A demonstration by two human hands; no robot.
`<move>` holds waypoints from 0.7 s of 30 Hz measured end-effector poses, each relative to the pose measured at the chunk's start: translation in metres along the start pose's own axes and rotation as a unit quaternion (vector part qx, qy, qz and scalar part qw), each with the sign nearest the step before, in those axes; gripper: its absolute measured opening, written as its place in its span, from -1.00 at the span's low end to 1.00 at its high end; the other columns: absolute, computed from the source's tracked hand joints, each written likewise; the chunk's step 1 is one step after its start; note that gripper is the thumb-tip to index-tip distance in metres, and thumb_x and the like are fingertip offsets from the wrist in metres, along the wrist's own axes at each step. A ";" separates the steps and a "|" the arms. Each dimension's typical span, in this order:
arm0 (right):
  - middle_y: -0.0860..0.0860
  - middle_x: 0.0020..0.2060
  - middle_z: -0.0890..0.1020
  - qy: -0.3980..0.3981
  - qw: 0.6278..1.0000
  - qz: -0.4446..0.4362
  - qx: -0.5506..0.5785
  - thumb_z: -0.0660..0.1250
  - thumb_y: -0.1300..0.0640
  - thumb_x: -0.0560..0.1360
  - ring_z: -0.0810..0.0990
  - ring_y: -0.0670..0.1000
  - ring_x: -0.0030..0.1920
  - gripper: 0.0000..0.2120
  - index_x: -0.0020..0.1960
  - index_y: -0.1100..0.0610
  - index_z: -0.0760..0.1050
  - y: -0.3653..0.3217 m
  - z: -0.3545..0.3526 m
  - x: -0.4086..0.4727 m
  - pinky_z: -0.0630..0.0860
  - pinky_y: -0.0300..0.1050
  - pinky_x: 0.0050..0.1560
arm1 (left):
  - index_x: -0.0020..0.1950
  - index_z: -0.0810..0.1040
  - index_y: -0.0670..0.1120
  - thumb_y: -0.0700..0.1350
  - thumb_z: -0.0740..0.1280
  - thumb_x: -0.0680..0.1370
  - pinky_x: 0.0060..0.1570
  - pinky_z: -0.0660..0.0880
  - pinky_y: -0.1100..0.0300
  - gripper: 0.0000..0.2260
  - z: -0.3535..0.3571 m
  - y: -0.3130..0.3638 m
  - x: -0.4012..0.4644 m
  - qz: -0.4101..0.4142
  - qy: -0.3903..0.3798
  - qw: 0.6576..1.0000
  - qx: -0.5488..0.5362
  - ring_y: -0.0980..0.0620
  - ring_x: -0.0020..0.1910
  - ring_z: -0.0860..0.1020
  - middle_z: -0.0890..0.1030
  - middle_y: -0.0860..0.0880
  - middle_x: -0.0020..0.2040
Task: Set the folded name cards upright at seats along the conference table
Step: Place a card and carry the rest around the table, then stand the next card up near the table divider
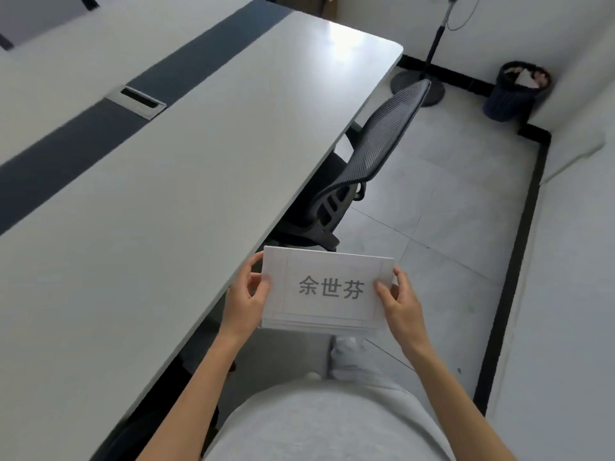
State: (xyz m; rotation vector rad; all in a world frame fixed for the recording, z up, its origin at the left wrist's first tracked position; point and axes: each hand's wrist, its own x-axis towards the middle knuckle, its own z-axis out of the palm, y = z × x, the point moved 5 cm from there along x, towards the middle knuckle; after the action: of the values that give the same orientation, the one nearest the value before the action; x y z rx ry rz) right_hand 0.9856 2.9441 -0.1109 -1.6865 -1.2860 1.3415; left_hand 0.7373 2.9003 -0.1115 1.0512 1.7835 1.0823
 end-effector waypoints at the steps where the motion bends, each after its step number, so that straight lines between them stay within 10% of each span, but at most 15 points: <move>1: 0.10 0.07 0.58 -0.024 1.000 -0.013 -0.013 0.20 0.12 0.53 0.57 0.02 0.00 -0.63 0.31 0.08 0.28 -0.011 0.008 0.022 0.52 -0.07 0.05 | 0.27 0.34 0.08 -0.15 0.19 0.55 -0.16 0.50 0.19 -0.69 -0.004 0.000 0.011 -0.009 0.031 0.999 -0.006 0.09 -0.06 0.54 0.56 0.05 -0.11; 11: 0.09 0.14 0.53 -0.337 0.896 -0.206 -0.203 0.29 0.11 0.49 0.50 0.07 0.11 -0.41 0.43 0.13 0.11 -0.123 0.164 0.176 0.40 -0.18 0.05 | 0.35 0.27 -0.07 -0.18 0.22 0.53 0.01 0.46 0.09 -0.61 -0.076 -0.011 0.064 -0.130 0.353 0.925 -0.053 -0.08 0.06 0.51 0.54 -0.11 0.05; 21: 0.25 0.24 0.49 -0.436 0.817 -0.268 -0.265 0.28 0.09 0.49 0.47 0.22 0.18 -0.41 0.43 0.10 0.10 -0.167 0.331 0.223 0.33 -0.13 0.03 | 0.39 0.21 -0.09 -0.24 0.23 0.51 0.10 0.44 0.11 -0.54 -0.163 -0.051 0.105 -0.161 0.438 0.882 -0.067 -0.05 0.08 0.53 0.54 -0.13 0.16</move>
State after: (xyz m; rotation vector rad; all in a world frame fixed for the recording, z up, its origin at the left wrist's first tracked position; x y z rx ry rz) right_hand 0.6211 3.1761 -0.1349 -0.7881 -2.6235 1.5030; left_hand 0.5408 2.9362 -0.1259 0.1136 2.4033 1.5687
